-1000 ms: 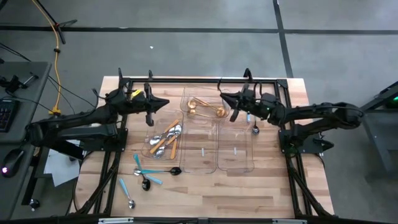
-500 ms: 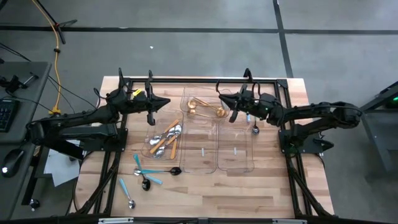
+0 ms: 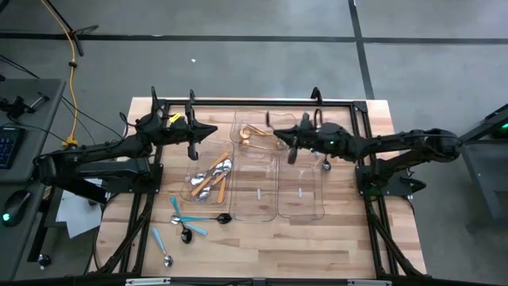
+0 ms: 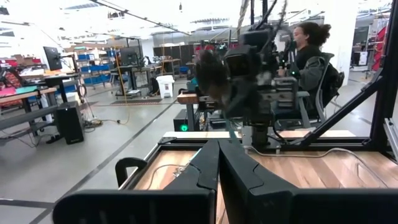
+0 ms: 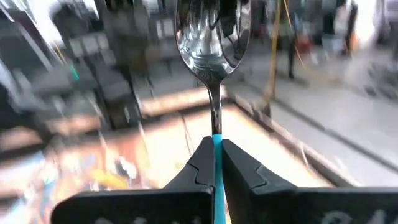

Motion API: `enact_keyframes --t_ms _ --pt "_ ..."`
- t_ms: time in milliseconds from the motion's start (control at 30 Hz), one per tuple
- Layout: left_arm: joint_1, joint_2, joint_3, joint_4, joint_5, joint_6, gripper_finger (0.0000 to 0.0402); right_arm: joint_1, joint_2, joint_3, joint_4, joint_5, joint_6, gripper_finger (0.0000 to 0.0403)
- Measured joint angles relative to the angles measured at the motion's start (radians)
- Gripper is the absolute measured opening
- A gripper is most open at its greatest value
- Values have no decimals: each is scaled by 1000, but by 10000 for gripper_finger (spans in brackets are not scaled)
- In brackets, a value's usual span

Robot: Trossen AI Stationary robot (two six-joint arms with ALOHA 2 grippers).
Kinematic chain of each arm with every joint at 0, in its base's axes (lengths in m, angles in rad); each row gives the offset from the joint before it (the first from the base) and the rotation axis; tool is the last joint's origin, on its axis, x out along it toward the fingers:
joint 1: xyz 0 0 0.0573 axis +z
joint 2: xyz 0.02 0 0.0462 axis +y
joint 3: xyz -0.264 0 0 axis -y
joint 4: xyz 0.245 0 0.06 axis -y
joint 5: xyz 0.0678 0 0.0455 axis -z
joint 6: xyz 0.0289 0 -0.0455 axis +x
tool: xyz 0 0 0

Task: Sort silverware by color (type)
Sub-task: Put the blue spoon into the right transparent bin

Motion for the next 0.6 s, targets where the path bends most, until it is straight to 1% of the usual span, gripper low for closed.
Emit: enact_keyframes --t_ms 100,167,200,333,433,533,600 --pt "0 0 0 0 0 0 1 97 5 118 -321 153 49 0" --pt "0 0 0 0 0 0 1 162 12 177 -476 232 126 0" --pt "0 0 0 0 0 0 1 193 15 201 -536 255 170 0" --pt "0 0 0 2 0 -1 1 292 16 258 -730 265 388 0" --pt "-1 0 0 1 0 -8 1 352 17 261 -837 284 539 0" --pt "-1 0 0 1 1 -27 1 402 25 261 -965 334 710 0" --pt "-2 0 0 0 1 -29 1 429 38 260 -1037 341 807 0"
